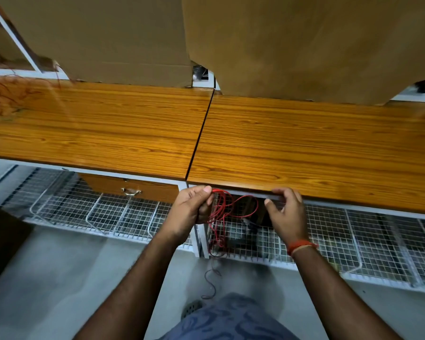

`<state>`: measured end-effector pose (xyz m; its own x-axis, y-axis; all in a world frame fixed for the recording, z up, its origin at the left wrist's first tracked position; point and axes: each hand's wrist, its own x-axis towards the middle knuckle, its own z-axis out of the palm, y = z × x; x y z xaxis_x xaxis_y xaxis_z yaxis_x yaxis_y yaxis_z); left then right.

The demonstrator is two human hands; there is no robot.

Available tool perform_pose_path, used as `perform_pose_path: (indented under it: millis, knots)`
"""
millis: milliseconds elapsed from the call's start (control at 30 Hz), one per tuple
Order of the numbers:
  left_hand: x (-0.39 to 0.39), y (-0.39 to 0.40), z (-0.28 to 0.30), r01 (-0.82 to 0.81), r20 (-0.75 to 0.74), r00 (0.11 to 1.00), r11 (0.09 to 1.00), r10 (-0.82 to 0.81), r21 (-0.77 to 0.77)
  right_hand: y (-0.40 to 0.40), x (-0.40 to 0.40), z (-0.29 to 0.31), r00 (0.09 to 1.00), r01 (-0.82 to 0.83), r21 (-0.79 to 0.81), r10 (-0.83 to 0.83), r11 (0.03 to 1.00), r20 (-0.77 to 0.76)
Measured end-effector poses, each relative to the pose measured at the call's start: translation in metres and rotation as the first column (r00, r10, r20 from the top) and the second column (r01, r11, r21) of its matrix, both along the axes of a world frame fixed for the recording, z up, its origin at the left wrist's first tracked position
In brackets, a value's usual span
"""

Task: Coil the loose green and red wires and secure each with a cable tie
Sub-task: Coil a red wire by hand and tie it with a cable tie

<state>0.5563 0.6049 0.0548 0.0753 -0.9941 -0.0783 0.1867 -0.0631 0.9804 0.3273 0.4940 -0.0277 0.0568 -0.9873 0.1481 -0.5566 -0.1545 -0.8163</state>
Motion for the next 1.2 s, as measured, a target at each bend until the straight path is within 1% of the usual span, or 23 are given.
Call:
perform_pose_path:
  millis: [67,100,167,200,233,267,367,467,500,533,567,600,633,667,700,733,767,800,900,1000,1100,1167,1200]
  knots:
    - [0.002,-0.001,0.000,-0.010,-0.013,1.000,1.000,0.010,0.000,-0.002,0.002,-0.018,0.990,0.098,0.249,-0.121,0.963,0.076]
    - [0.003,-0.002,0.000,-0.015,-0.017,1.000,1.000,0.015,0.001,0.000,0.004,-0.026,0.982,0.087,0.383,-0.144,0.920,0.124]
    - [0.005,-0.002,0.001,-0.019,-0.025,1.000,1.000,0.019,0.001,0.002,0.009,-0.040,0.942,-0.026,0.574,-0.171,0.819,0.288]
    - [0.005,-0.002,0.001,-0.018,-0.026,0.999,1.000,0.018,-0.001,0.002,0.012,-0.047,0.907,-0.098,0.622,-0.188,0.777,0.377]
    - [0.005,-0.002,0.001,-0.018,-0.027,0.999,1.000,0.018,-0.002,0.002,0.015,-0.049,0.878,-0.151,0.648,-0.200,0.747,0.435]
    - [0.006,-0.001,0.001,-0.021,-0.032,0.999,1.000,0.021,0.000,0.000,0.017,-0.055,0.865,-0.178,0.649,-0.197,0.740,0.461]
    - [0.009,0.002,0.000,-0.043,-0.028,0.999,0.999,0.043,0.014,-0.005,0.025,-0.047,0.881,-0.174,0.590,-0.143,0.788,0.451]
    - [0.014,0.007,-0.002,-0.098,0.102,0.990,0.994,0.093,0.048,-0.008,0.033,-0.027,0.879,-0.174,0.561,-0.130,0.809,0.459]
    - [0.015,0.009,-0.003,-0.121,0.145,0.983,0.991,0.112,0.056,-0.007,0.036,-0.018,0.871,-0.191,0.569,-0.129,0.800,0.475]
    - [0.017,0.012,-0.005,-0.141,0.170,0.977,0.988,0.129,0.062,-0.006,0.038,-0.011,0.852,-0.227,0.568,-0.121,0.791,0.509]
    - [0.019,0.014,-0.006,-0.154,0.174,0.975,0.986,0.141,0.068,-0.004,0.040,-0.003,0.854,-0.254,0.550,-0.083,0.796,0.514]
    - [0.021,0.015,-0.006,-0.158,0.167,0.975,0.985,0.144,0.073,-0.001,0.042,0.004,0.872,-0.273,0.506,-0.012,0.818,0.490]
    - [0.022,0.016,-0.006,-0.155,0.155,0.978,0.985,0.141,0.077,0.001,0.042,0.009,0.913,-0.280,0.435,0.097,0.855,0.396]
    - [0.024,0.016,-0.006,-0.144,0.141,0.981,0.987,0.132,0.078,0.004,0.041,0.012,0.937,-0.306,0.341,0.218,0.889,0.274]
    - [0.025,0.016,-0.005,-0.127,0.124,0.985,0.989,0.117,0.075,0.005,0.041,0.012,0.935,-0.355,0.248,0.342,0.901,0.098]
    - [0.027,0.016,-0.005,-0.108,0.104,0.989,0.992,0.101,0.071,0.007,0.041,0.009,0.896,-0.414,0.180,0.434,0.893,-0.092]
    - [0.028,0.017,-0.004,-0.088,0.084,0.993,0.994,0.082,0.064,0.008,0.042,0.004,0.839,-0.469,0.149,0.492,0.870,-0.232]
    - [0.029,0.017,-0.002,-0.066,0.062,0.996,0.996,0.063,0.056,0.007,0.043,-0.001,0.793,-0.511,0.149,0.531,0.847,-0.300]
    - [0.032,0.017,0.001,-0.001,0.008,1.000,0.999,0.001,0.047,0.005,0.048,-0.009,0.700,-0.595,0.195,0.622,0.780,-0.352]
    - [0.035,0.020,0.000,0.035,-0.017,0.999,0.998,-0.034,0.051,0.001,0.059,-0.012,0.614,-0.609,0.258,0.652,0.750,-0.444]
    - [0.038,0.025,-0.003,0.052,-0.042,0.998,0.998,-0.050,0.040,-0.002,0.071,-0.024,0.423,-0.588,0.326,0.625,0.741,-0.656]
    - [0.041,0.027,-0.002,0.053,-0.075,0.996,0.998,-0.051,0.025,-0.004,0.072,-0.034,0.327,-0.538,0.395,0.615,0.745,-0.717]
    - [0.043,0.028,-0.002,0.043,-0.093,0.995,0.999,-0.041,0.019,-0.004,0.071,-0.035,0.305,-0.520,0.418,0.618,0.745,-0.724]
